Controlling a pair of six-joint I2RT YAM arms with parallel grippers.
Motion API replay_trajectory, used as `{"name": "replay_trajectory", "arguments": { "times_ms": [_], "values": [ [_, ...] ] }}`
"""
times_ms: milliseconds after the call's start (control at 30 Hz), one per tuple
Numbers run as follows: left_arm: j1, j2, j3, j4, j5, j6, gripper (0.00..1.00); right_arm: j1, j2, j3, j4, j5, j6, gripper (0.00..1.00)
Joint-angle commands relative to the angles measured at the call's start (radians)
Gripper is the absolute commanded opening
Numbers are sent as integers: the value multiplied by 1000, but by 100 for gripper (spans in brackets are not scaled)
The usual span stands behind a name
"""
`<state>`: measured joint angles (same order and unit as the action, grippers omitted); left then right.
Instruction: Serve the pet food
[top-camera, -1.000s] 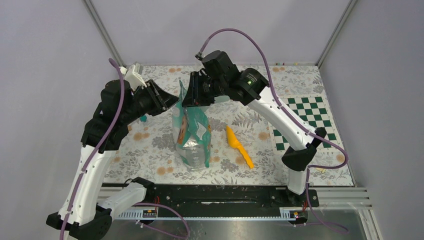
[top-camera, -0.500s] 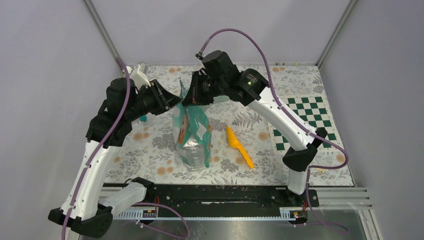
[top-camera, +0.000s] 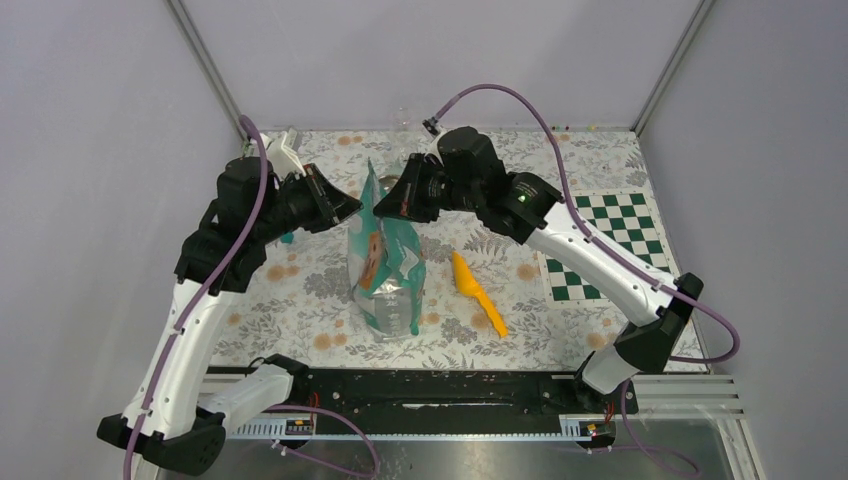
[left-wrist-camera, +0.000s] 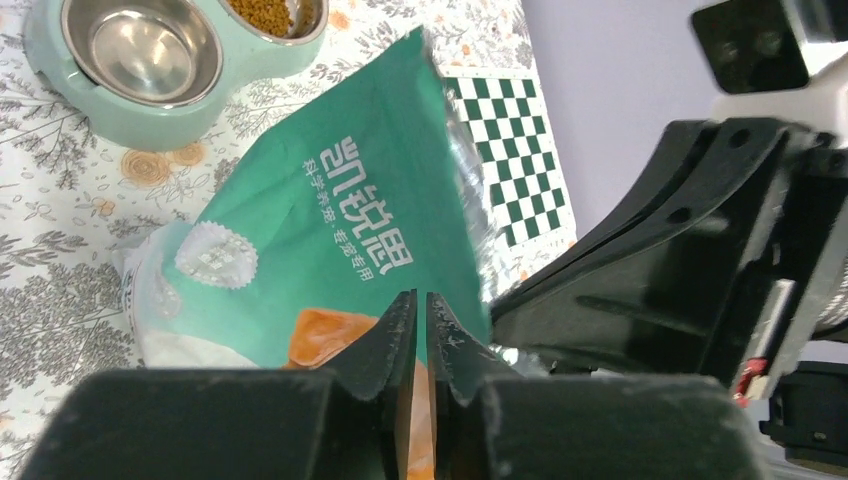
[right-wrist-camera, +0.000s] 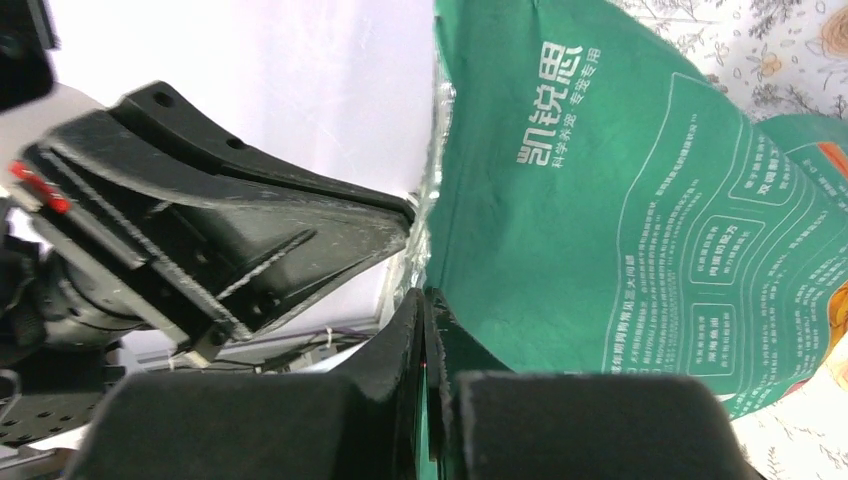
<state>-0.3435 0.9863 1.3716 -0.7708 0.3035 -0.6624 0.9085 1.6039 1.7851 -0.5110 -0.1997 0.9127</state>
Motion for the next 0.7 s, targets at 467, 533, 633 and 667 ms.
{"name": "replay_trajectory", "arguments": {
  "times_ms": [467, 533, 633, 667],
  "values": [
    [3, -13, 60, 22, 75, 3, 39, -21, -50, -51, 153, -53, 102, 0],
    [4, -27, 40, 47, 100, -6, 43, -20, -50, -53, 142, -58, 112, 0],
    [4, -42, 3, 79, 147, -20, 46, -20, -52, -53, 128, -55, 114, 0],
    [3, -43, -4, 84, 157, -22, 46, -20, -51, -53, 129, -57, 114, 0]
  ]
}}
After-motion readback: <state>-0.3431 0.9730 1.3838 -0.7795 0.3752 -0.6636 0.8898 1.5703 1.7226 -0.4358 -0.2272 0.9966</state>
